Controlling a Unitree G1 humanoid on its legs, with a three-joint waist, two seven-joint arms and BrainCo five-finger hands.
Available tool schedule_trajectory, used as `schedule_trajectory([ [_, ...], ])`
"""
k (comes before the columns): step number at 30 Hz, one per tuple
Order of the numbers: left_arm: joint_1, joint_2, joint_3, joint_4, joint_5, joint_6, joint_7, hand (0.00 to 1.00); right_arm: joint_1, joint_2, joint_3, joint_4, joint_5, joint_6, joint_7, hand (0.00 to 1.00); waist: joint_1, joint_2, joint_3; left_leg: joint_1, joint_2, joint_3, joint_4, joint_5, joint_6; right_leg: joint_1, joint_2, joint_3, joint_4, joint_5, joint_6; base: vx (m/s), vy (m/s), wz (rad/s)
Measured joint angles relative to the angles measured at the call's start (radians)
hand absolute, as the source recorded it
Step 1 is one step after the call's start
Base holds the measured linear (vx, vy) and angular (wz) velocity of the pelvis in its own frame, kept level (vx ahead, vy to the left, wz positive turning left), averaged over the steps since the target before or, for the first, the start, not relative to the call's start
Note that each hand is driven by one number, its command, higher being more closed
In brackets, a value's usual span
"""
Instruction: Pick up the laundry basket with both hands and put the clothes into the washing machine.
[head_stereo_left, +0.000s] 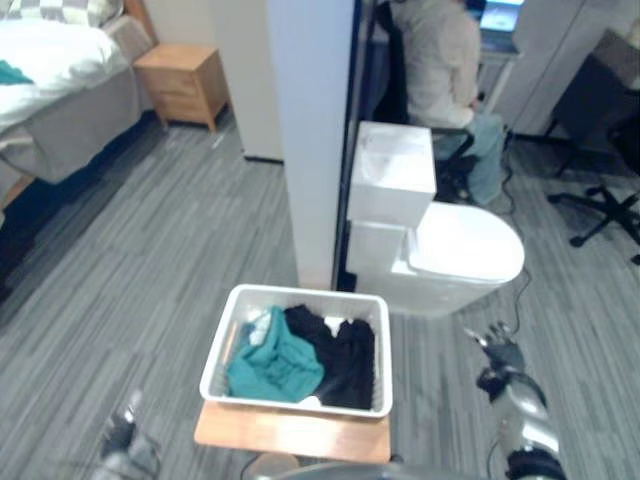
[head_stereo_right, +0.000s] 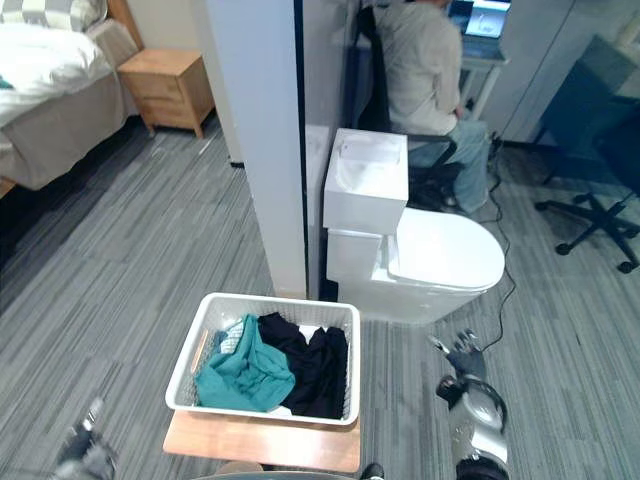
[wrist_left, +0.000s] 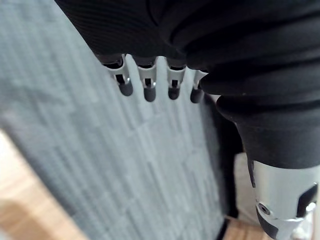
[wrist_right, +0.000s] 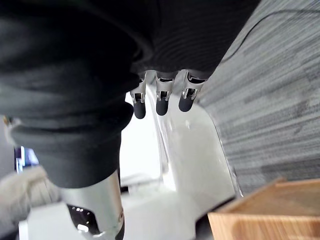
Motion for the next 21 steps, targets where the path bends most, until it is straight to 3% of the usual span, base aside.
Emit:
schedule_trajectory([
  [3,-0.102,0.059,-0.070,-0.017,0.041,-0.028,0.031,0.00,-0.108,0.000,0.128,0.035,0.008,-0.003,0.011,0.00,0.019,-0.003,0.061,-0.065,0.000,-0.021,0.057,0.000,0.000,-0.034,-0.001,-0.008,0.005,0.010,-0.013,-0.07,-0.004,0.13],
  [7,-0.229,0.070,-0.177,-0.006,0.077,-0.029,0.071,0.00,-0.252,0.033,0.279,0.087,0.008,-0.010,0.004,0.00,0.044,-0.007,0.158,-0.128,0.004,-0.021,0.114,-0.002,0.001,-0.087,-0.006,0.001,0.040,0.017,-0.021,-0.11,0.015,-0.01],
  [10,-0.275,0.065,-0.263,0.006,0.113,-0.025,0.087,0.00,-0.315,0.036,0.298,0.089,-0.022,-0.023,0.001,0.00,0.048,-0.021,0.202,-0.175,0.008,-0.020,0.150,-0.008,0.008,-0.135,-0.018,0.013,0.075,0.017,-0.022,-0.11,0.040,-0.08],
  [16,-0.350,0.025,-0.372,0.031,0.148,-0.014,0.120,0.00,-0.384,0.039,0.305,0.092,-0.032,-0.043,-0.021,0.00,0.046,-0.022,0.271,-0.224,0.017,-0.020,0.193,-0.023,0.015,-0.175,-0.025,0.019,0.100,0.022,-0.029,-0.12,0.019,-0.03],
  [19,-0.387,0.004,-0.439,0.033,0.162,0.003,0.123,0.00,-0.414,0.046,0.339,0.151,-0.040,-0.029,-0.042,0.00,0.049,-0.022,0.287,-0.261,0.025,-0.020,0.202,-0.022,0.012,-0.208,-0.021,0.018,0.107,0.028,-0.037,-0.09,0.000,-0.01],
  [21,-0.419,0.001,-0.466,0.035,0.188,0.009,0.142,0.00,-0.419,0.048,0.372,0.180,-0.041,0.004,-0.040,0.00,0.053,-0.023,0.310,-0.263,0.031,-0.019,0.202,-0.019,0.009,-0.212,-0.016,0.018,0.107,0.031,-0.041,-0.06,-0.014,-0.03],
])
